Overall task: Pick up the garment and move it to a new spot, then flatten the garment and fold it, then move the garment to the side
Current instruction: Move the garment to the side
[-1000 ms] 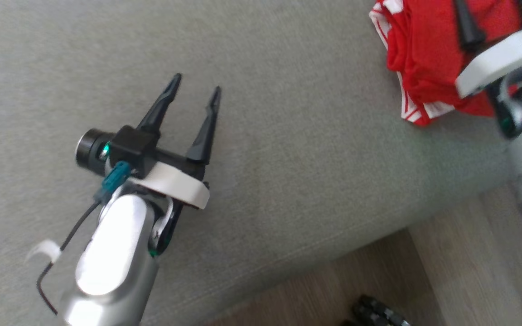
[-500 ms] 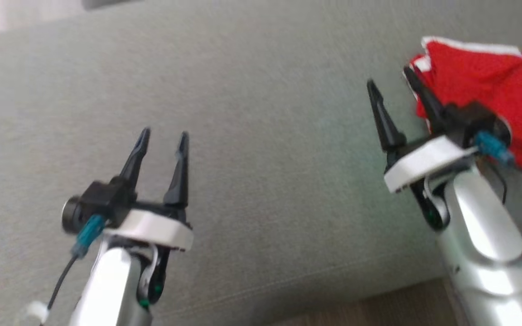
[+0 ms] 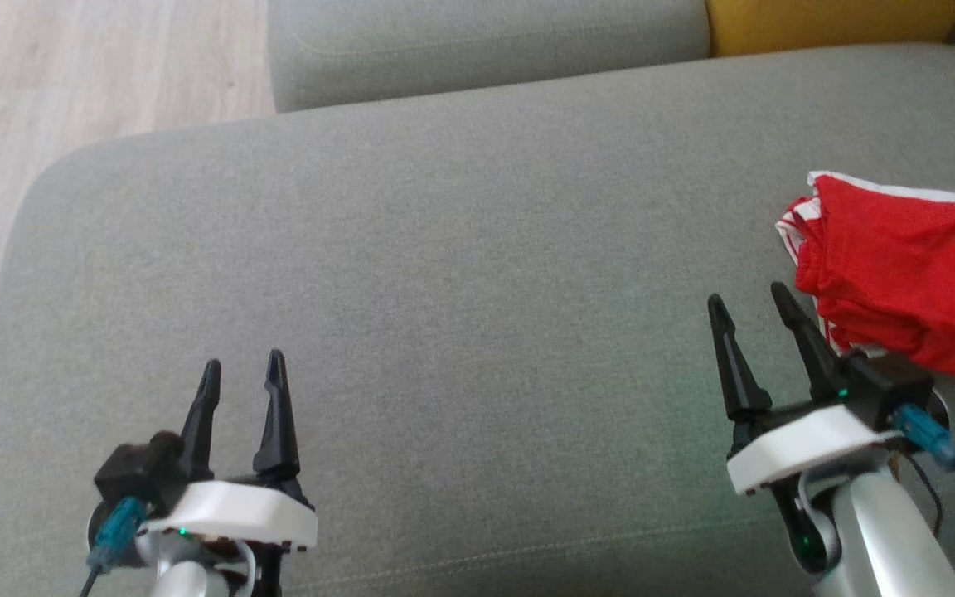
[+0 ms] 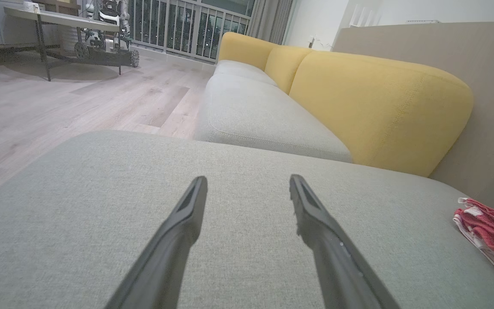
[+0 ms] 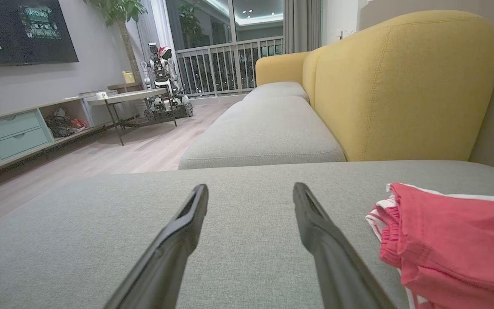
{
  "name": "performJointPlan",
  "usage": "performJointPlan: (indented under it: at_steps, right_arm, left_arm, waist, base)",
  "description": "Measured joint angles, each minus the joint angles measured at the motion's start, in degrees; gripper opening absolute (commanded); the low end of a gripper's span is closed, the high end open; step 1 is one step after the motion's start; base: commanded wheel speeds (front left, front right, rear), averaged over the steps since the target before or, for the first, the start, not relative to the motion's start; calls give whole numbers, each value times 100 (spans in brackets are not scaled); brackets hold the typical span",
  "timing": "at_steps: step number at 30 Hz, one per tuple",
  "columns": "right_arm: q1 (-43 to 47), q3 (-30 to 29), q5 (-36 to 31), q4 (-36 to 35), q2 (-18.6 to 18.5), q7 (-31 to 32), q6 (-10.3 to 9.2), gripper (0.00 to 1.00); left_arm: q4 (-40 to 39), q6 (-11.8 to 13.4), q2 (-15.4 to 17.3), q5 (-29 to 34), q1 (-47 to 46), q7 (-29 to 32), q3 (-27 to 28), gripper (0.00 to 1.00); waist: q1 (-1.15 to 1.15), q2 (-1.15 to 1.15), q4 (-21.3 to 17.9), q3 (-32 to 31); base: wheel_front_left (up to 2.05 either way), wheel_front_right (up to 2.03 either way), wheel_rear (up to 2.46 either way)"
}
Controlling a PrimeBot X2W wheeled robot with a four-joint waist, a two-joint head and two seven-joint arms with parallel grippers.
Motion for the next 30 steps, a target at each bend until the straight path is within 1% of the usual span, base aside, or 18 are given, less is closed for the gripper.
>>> performJointPlan:
  at_steps: [3,20,21,23,25,27,30]
  right_arm:
    - [142,-5,4,-114,5,-1,0,100]
    - [179,19,46,-199,12,-1,0,100]
    - [179,21,46,-199,12,-1,0,100]
    - [179,54,44,-202,12,-1,0,100]
    - [179,85,35,-221,13,-1,0,100]
    - [179,85,7,-226,13,-1,0,100]
    - [179,80,-15,-246,13,-1,0,100]
  left_arm:
    - [-44,54,-1,-83,93,0,18,100]
    - [-104,45,0,-102,110,0,41,100]
    - [-155,33,0,46,110,0,41,100]
    - [-223,1,-1,74,112,0,49,100]
    - [-303,-59,-4,-215,133,0,140,100]
    - [-360,-142,3,-230,149,0,215,100]
    - [-377,-200,-3,-233,157,0,271,100]
  waist:
    - [0,0,55,-60]
    - [0,0,89,-80]
    - [0,0,85,-80]
    - [0,0,72,-79]
    - [0,0,57,-71]
    - [0,0,52,-66]
    - [0,0,46,-57]
  base:
    - [0,0,0]
    - [0,0,0]
    - [0,0,0]
    - [0,0,0]
    - [0,0,0]
    - [0,0,0]
    - [0,0,0]
